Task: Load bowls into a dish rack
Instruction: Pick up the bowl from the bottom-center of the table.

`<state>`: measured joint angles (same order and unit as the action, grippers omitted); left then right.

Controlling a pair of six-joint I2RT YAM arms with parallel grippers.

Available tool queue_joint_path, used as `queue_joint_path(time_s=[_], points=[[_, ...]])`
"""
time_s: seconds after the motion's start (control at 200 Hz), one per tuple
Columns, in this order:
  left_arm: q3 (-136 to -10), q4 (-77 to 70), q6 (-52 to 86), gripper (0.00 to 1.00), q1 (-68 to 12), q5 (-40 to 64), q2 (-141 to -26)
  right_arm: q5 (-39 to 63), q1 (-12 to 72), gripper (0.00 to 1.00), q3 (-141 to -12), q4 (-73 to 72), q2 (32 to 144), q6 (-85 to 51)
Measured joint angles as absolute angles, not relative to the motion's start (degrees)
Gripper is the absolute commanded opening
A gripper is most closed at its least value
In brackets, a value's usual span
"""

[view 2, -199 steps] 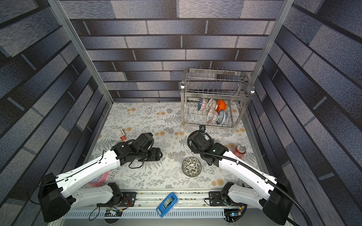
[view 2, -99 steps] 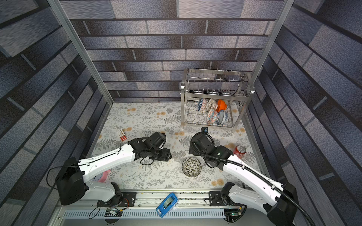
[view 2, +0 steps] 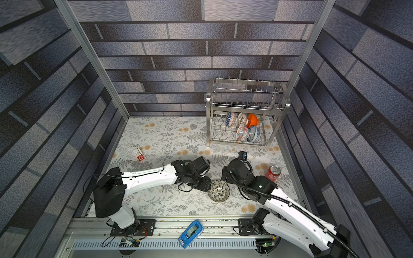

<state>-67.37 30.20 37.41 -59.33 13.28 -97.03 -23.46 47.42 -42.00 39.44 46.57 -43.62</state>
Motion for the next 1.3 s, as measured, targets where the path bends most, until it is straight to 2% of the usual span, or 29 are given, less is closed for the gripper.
queue_joint_path(time_s=[0.406,1.302], points=[[-71.05,32.45,37.45,0.36,-60.58,11.25,-100.79,-23.46,47.42,0.96,-39.64,41.98,41.08,-45.17],[-75.18,35.42,37.45,0.13,-60.84,8.93,-106.24,-23.44,47.42,0.96,-39.22,42.78,39.24,-45.67]])
